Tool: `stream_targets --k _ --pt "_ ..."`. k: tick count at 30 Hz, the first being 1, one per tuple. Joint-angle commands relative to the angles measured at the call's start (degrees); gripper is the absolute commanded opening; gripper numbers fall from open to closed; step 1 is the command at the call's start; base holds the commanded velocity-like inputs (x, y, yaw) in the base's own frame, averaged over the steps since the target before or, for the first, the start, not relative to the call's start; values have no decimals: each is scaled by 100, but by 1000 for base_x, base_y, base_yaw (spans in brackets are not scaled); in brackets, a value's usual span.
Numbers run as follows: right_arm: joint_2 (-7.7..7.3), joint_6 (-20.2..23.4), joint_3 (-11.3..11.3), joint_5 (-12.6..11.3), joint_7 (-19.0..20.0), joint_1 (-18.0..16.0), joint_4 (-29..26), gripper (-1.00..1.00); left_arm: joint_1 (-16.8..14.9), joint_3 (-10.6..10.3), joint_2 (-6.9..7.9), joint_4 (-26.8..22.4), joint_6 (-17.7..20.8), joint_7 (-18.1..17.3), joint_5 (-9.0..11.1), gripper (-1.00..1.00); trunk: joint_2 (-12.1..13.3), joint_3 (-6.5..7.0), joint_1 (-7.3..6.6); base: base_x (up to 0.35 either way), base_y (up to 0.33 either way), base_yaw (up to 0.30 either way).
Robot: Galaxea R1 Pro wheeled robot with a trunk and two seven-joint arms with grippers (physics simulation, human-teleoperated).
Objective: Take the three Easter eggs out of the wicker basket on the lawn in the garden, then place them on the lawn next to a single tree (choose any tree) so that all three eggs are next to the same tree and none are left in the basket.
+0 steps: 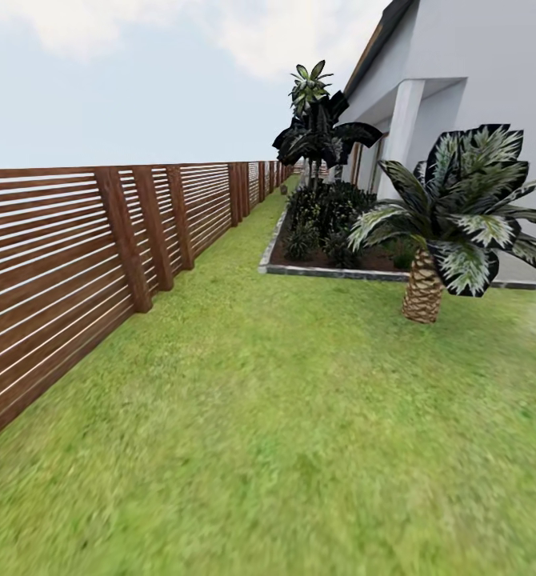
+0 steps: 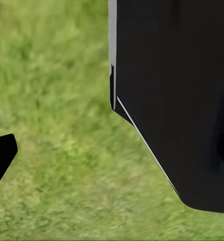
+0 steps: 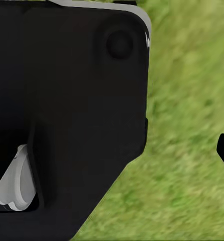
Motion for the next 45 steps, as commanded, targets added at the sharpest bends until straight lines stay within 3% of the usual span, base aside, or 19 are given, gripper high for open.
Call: stream_targets --k 1,34,45 --pt "0 -2 -1 -2 0 -2 -1 100 0 0 0 -4 -2 1 2 100 -4 -6 4 316 186 -1" --pt "7 -2 1 1 0 -2 -6 100 0 0 0 -4 -2 2 2 100 -4 -6 4 316 164 0" --pt "14 -3 7 12 0 -2 -22 100 0 0 -1 -4 -2 2 2 100 -4 -6 4 94 15 0"
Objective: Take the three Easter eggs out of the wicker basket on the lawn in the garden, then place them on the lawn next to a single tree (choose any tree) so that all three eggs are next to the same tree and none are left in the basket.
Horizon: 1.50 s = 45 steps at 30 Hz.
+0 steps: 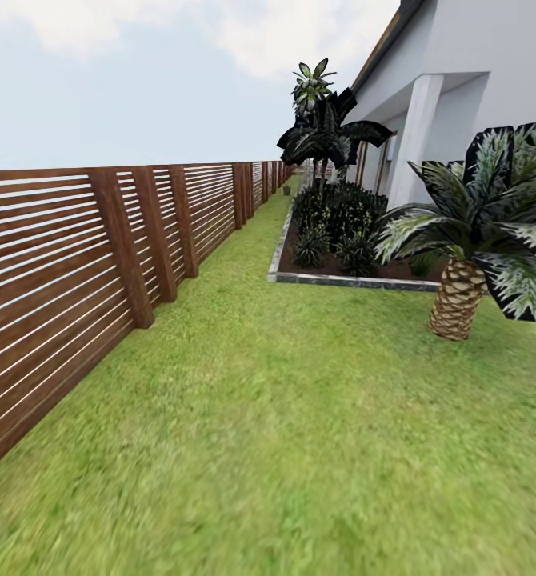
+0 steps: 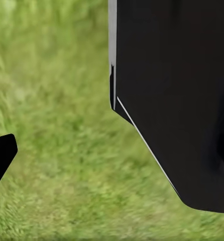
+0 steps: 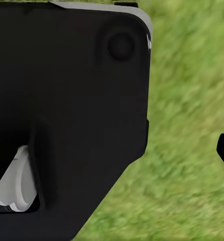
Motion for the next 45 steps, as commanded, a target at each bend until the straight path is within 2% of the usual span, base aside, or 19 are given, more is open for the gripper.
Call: stream_targets --k 1,29,45 --pt "2 -1 -1 -1 0 -2 -5 100 0 0 0 -4 -2 2 2 100 -5 -6 3 261 0 0" --pt "4 0 1 -2 0 -2 -6 100 0 0 1 -4 -2 1 2 100 -5 -6 3 319 1 0" --pt "4 0 1 -4 0 -2 -6 100 0 0 1 -4 -1 2 1 100 -5 -6 3 323 104 7"
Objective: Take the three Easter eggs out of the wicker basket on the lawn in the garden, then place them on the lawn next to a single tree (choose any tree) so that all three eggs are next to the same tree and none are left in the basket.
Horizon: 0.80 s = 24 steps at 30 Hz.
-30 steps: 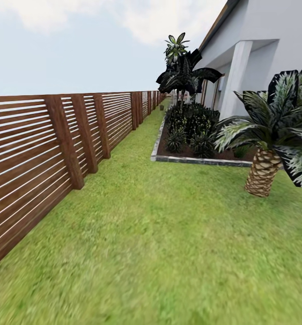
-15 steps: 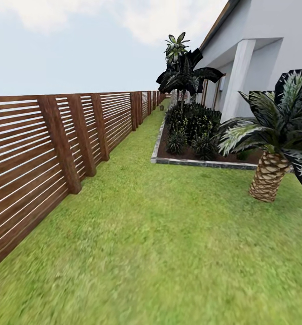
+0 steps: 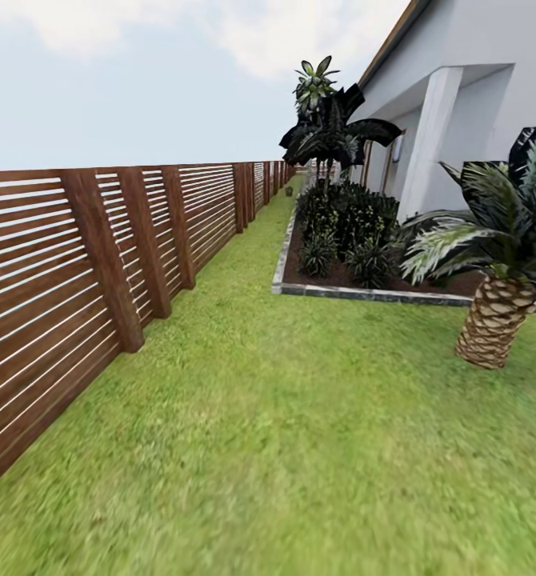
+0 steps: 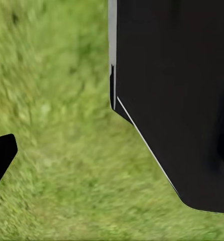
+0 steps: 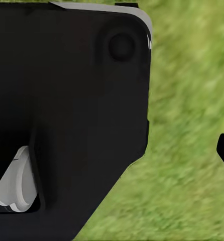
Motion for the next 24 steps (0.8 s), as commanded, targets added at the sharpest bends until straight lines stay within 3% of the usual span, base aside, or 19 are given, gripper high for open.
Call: stream_targets --k 1,17,24 --pt "0 -2 -1 0 0 -2 -1 100 0 0 0 -4 -2 1 2 100 -4 -6 4 323 131 187" --pt "0 -2 1 1 0 -2 -1 100 0 0 2 -4 -2 -4 2 100 -4 -6 4 323 132 277" --pt "0 -2 0 -1 0 -2 -1 100 0 0 2 -4 -2 -2 2 100 -4 -6 4 323 132 71"
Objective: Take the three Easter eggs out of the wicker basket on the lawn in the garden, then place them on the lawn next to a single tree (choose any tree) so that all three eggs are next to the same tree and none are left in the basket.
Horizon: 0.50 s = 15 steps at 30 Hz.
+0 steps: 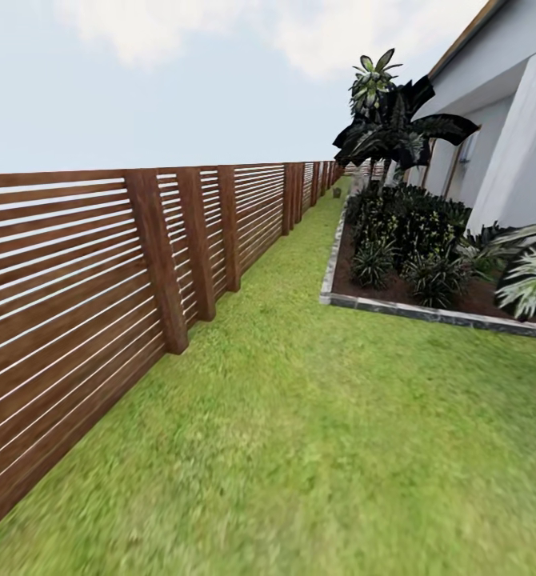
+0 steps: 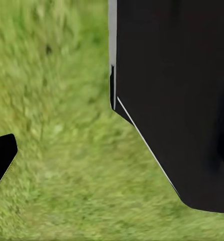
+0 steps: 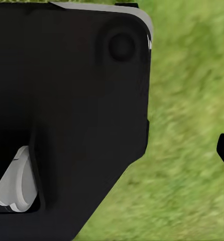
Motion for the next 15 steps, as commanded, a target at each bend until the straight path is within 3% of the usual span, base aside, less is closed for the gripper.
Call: stream_targets --k 1,7,15 --pt "0 -2 0 -1 0 -2 -1 100 0 0 1 -4 -2 2 2 100 -4 -6 4 323 132 8" --pt "0 -2 -2 -2 0 -2 -1 100 0 0 -1 -4 -2 3 2 100 -4 -6 4 323 132 -29" --pt "0 -2 -2 -2 0 -2 -1 100 0 0 2 -4 -2 -1 2 100 -4 -6 4 323 138 -228"
